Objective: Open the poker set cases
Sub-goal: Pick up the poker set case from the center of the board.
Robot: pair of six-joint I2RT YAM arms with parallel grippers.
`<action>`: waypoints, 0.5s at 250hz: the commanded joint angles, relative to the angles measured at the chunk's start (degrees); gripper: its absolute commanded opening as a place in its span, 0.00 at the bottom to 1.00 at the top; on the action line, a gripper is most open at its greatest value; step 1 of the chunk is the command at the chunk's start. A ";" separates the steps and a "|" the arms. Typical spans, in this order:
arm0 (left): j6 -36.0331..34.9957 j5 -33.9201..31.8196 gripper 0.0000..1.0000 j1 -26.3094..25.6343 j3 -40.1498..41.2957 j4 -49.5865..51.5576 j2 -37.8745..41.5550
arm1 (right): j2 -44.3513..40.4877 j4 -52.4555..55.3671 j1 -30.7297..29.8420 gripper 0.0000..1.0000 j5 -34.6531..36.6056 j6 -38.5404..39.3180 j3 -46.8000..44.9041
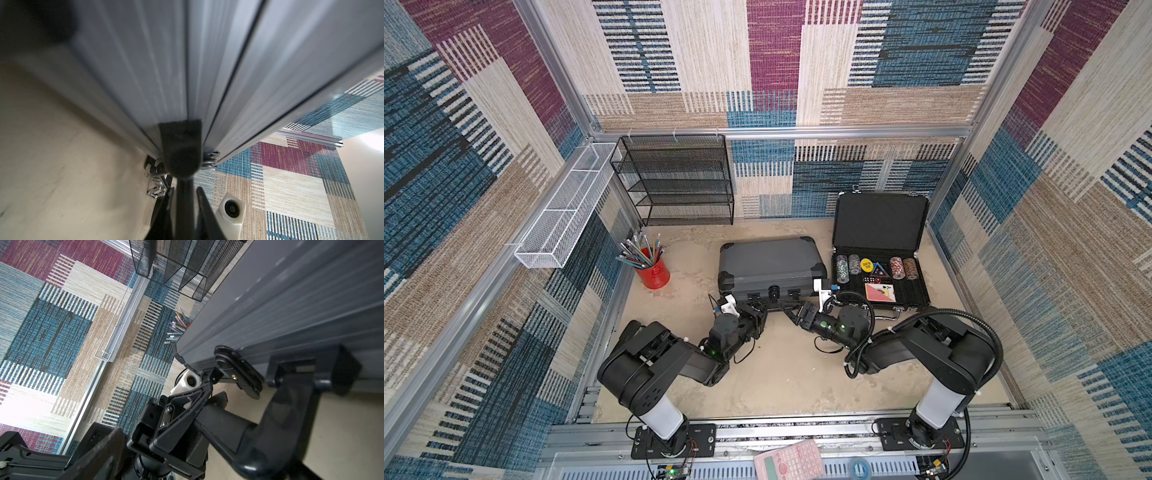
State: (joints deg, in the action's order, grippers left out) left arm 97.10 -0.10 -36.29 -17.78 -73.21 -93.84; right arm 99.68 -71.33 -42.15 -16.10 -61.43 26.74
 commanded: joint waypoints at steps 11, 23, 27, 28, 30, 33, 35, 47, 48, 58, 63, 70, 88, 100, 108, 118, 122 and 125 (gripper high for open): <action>-1.12 -0.23 0.00 -0.26 -0.45 -7.57 0.14 | 1.45 -3.36 0.01 1.00 -0.42 -0.07 0.81; -1.20 -0.27 0.00 -0.35 -0.84 -7.61 0.14 | 2.14 -3.73 0.01 1.00 -0.54 -0.19 0.77; -1.21 -0.29 0.00 -0.36 -0.89 -7.59 0.15 | 2.36 -3.81 0.04 1.00 -0.64 -0.25 0.77; -1.21 -0.31 0.00 -0.36 -0.96 -7.57 0.15 | 2.50 -3.86 0.00 1.00 -0.67 -0.26 0.81; -1.21 -0.27 0.00 -0.36 -1.01 -7.56 0.15 | 2.66 -3.94 -0.03 1.00 -0.68 -0.27 0.84; -1.12 -0.26 0.00 -0.28 -1.10 -7.57 0.11 | 2.82 -4.00 -0.04 0.99 -0.77 -0.31 0.85; -1.10 -0.32 0.00 -0.29 -1.11 -7.56 0.07 | 2.98 -4.06 -0.01 1.00 -0.84 -0.37 0.86; -0.82 -0.24 0.00 -0.32 -1.29 -7.59 -0.03 | 3.62 -4.49 -0.04 1.00 -0.98 -0.61 0.91; -0.79 -0.20 0.00 -0.34 -1.29 -7.62 -0.03 | 3.65 -4.51 -0.04 1.00 -0.96 -0.66 0.88; -0.65 -0.17 0.00 -0.36 -1.37 -7.56 -0.11 | 4.15 -4.86 0.01 1.00 -1.01 -0.80 0.87; -0.57 -0.17 0.00 -0.36 -1.40 -7.56 -0.11 | 4.26 -5.04 0.00 1.00 -1.04 -0.88 0.87; -0.60 -0.18 0.00 -0.44 -1.38 -7.57 -0.04 | 4.53 -5.02 0.02 1.00 -0.96 -0.91 1.00; -0.11 -0.29 0.00 -0.53 -1.55 -7.63 0.06 | 5.07 -5.09 -0.01 1.00 -0.94 -0.73 1.33; -0.02 -0.28 0.00 -0.61 -1.78 -7.61 0.15 | 5.51 -5.10 0.02 0.99 -0.91 -0.55 1.72; -0.02 -0.18 0.00 -0.62 -1.99 -7.58 0.24 | 5.84 -5.08 0.01 0.99 -0.96 -0.45 2.06; 0.02 -0.08 0.00 -0.61 -2.24 -7.63 0.24 | 6.26 -5.13 -0.03 1.00 -1.02 -0.53 2.55; 0.12 -0.02 0.00 -0.69 -2.32 -7.61 0.24 | 6.48 -5.10 0.03 0.99 -1.08 -0.53 2.77; 0.17 -0.04 0.00 -0.70 -2.40 -7.59 0.20 | 6.68 -5.10 0.05 0.99 -1.12 -0.58 2.95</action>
State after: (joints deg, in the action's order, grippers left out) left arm 97.58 -0.80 -36.86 -18.72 -72.10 -94.17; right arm 105.25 -73.45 -42.13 -16.34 -61.65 28.45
